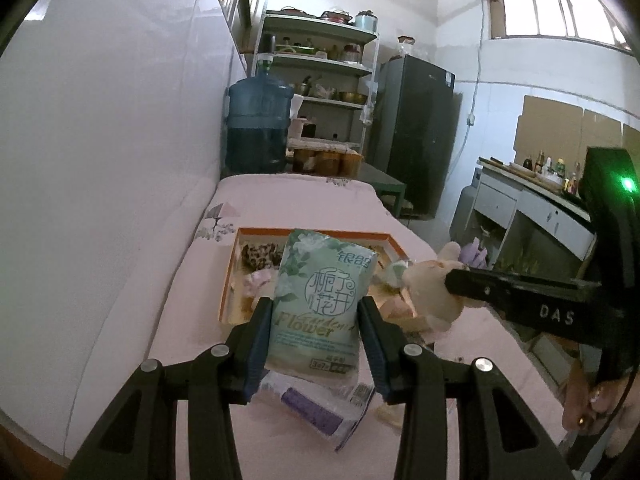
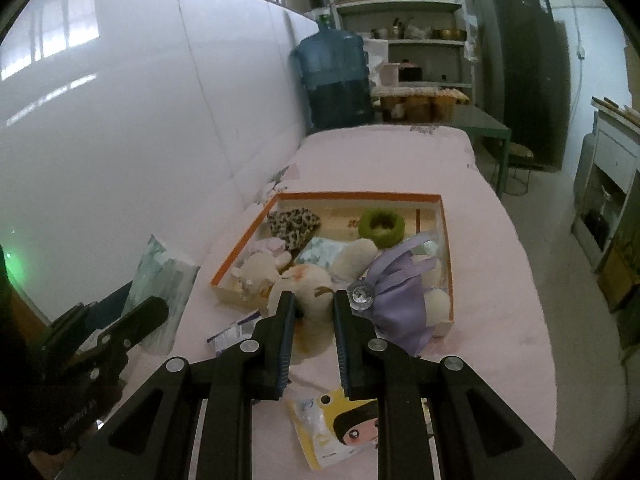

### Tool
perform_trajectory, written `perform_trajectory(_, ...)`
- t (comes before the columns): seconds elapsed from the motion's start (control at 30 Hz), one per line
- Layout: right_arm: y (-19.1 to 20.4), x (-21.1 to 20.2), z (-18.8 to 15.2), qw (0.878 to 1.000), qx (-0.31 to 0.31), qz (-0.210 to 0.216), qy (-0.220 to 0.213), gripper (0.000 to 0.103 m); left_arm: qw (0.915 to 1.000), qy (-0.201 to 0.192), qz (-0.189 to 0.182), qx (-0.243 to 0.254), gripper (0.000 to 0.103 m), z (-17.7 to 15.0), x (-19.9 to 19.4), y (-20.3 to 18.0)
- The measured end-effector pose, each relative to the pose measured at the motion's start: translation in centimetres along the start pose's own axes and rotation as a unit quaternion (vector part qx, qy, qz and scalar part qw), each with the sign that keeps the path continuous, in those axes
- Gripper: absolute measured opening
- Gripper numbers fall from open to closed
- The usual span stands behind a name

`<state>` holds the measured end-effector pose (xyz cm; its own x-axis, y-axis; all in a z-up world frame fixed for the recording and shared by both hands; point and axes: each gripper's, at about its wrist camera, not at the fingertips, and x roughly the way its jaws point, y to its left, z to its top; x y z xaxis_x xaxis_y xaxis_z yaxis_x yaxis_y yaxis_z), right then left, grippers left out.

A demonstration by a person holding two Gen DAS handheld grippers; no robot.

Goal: Organize soft objects
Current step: 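Carry the tissue pack and lavender plush toward the tray box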

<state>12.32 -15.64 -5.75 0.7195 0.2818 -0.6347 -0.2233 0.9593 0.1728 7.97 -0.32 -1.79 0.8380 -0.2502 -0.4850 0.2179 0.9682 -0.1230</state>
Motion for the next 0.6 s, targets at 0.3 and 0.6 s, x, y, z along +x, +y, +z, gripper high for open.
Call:
perform_trajectory(0.3, -0.7, -0.8, 1.9, 1.0, -0.004, 0.004, -0.022, 0.019, 0.9998, -0.018, 0.002, -0.005, 0.043, 3.1, 1.1, -0.7)
perform_trajectory(0.6, -2.0, 0.4, 4.3, 0.999, -0.005, 0.008, -0.032, 0.019, 0.9998, -0.018, 0.006, -0.01, 0.043, 5.6, 3.8, -1.3)
